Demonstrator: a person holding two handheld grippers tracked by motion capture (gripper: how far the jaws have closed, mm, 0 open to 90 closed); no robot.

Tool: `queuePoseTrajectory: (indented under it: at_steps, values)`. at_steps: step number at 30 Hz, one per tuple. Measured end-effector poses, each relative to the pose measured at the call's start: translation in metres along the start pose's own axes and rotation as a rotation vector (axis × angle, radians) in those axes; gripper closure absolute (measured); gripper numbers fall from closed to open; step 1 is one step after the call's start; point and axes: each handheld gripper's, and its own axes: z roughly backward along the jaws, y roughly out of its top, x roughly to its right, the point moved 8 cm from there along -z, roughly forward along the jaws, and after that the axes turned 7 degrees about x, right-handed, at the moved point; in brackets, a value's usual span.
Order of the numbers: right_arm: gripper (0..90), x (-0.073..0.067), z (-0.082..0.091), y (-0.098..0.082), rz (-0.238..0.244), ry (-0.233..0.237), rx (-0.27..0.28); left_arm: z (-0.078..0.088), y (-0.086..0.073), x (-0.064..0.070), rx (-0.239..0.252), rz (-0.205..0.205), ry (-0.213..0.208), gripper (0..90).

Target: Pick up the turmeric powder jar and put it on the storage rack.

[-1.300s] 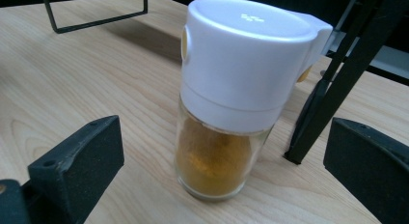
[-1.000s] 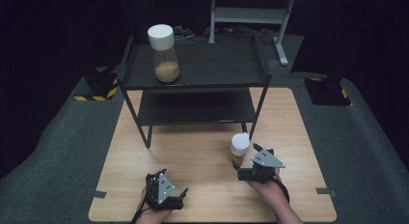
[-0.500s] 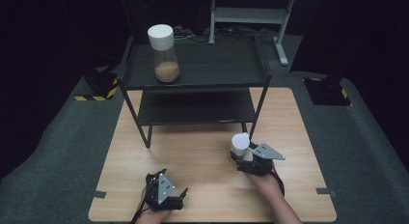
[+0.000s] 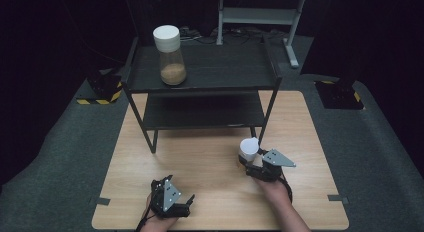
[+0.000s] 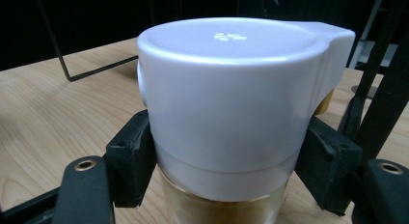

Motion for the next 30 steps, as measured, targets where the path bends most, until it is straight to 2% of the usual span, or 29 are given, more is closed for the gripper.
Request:
queuePoseTrajectory:
  at_steps: [4,7,18,30]
  values:
    - [29.9,-0.004,0.001,0.002,0.016,-0.017,0.0,0.0,0.0,0.0,0.001,0.001,-0.002,0.9]
    - [29.9,-0.006,0.005,0.007,0.01,-0.021,0.025,0.0,0.0,0.0,0.005,0.001,-0.001,0.9]
    - [29.8,-0.017,0.024,0.028,0.044,-0.006,0.083,0.0,0.0,0.0,0.001,-0.008,-0.001,0.9]
    - [29.8,-0.028,0.041,0.052,0.058,0.014,0.132,0.0,0.0,0.0,-0.002,-0.01,-0.005,0.9]
